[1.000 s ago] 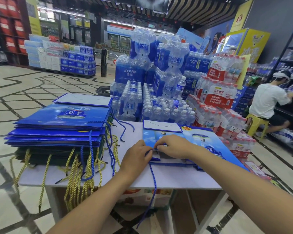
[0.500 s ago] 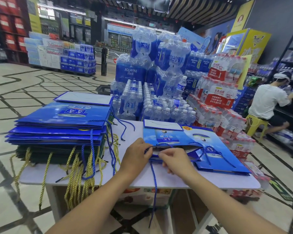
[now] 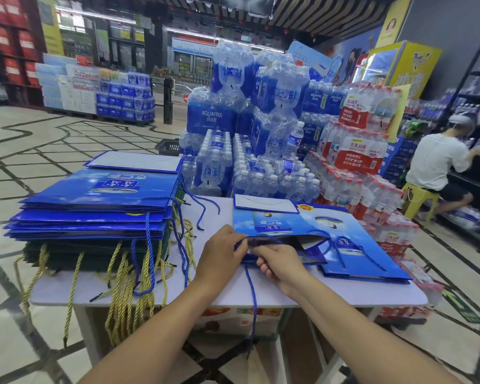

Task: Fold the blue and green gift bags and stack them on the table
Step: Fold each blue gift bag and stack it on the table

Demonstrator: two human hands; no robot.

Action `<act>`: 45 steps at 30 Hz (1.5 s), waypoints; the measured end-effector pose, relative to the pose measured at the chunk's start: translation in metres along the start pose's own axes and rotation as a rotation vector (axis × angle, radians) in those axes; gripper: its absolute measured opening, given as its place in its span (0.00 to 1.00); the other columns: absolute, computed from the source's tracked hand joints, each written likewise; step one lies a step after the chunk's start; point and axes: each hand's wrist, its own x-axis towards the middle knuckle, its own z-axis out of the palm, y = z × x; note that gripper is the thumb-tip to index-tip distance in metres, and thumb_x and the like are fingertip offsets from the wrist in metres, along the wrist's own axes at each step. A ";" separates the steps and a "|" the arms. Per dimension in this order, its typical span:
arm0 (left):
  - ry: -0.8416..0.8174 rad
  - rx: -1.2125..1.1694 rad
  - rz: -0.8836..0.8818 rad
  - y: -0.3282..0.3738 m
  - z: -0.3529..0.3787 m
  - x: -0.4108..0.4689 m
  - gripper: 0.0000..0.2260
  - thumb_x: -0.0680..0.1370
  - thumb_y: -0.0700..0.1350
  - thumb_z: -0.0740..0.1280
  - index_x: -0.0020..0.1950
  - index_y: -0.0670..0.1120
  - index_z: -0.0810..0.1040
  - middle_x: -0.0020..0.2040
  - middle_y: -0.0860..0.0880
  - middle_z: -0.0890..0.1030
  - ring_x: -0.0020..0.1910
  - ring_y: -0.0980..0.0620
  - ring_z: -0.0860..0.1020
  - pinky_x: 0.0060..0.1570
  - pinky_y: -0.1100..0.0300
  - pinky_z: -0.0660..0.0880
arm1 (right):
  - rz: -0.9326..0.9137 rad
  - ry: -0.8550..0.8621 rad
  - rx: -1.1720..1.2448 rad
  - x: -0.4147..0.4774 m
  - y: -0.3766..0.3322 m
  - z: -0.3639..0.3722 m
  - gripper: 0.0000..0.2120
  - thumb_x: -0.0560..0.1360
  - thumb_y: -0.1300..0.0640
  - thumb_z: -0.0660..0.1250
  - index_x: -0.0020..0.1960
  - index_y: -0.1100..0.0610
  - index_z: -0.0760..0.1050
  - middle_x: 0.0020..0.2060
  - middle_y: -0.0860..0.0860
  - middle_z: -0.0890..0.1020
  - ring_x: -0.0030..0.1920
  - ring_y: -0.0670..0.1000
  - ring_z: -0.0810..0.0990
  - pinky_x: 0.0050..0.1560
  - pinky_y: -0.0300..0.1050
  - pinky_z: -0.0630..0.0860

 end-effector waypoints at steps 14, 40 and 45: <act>-0.049 -0.017 -0.024 0.000 -0.001 -0.001 0.07 0.81 0.44 0.70 0.54 0.46 0.87 0.44 0.52 0.77 0.40 0.54 0.76 0.40 0.60 0.73 | -0.892 0.448 -1.335 -0.006 -0.020 -0.062 0.13 0.75 0.45 0.72 0.56 0.49 0.78 0.49 0.48 0.78 0.52 0.54 0.77 0.47 0.52 0.74; -0.528 0.386 0.309 0.002 0.006 0.001 0.22 0.87 0.52 0.53 0.81 0.64 0.58 0.77 0.54 0.71 0.71 0.49 0.71 0.64 0.48 0.74 | 0.118 -0.373 -0.850 0.052 -0.082 -0.130 0.20 0.77 0.41 0.71 0.58 0.56 0.83 0.31 0.51 0.71 0.29 0.50 0.68 0.36 0.46 0.73; -0.569 0.441 0.334 -0.001 0.009 0.000 0.21 0.87 0.56 0.48 0.80 0.70 0.54 0.78 0.54 0.68 0.75 0.49 0.67 0.67 0.50 0.68 | -0.094 -0.255 -0.802 0.062 -0.086 -0.154 0.14 0.79 0.47 0.72 0.52 0.58 0.85 0.31 0.50 0.68 0.29 0.50 0.64 0.33 0.45 0.67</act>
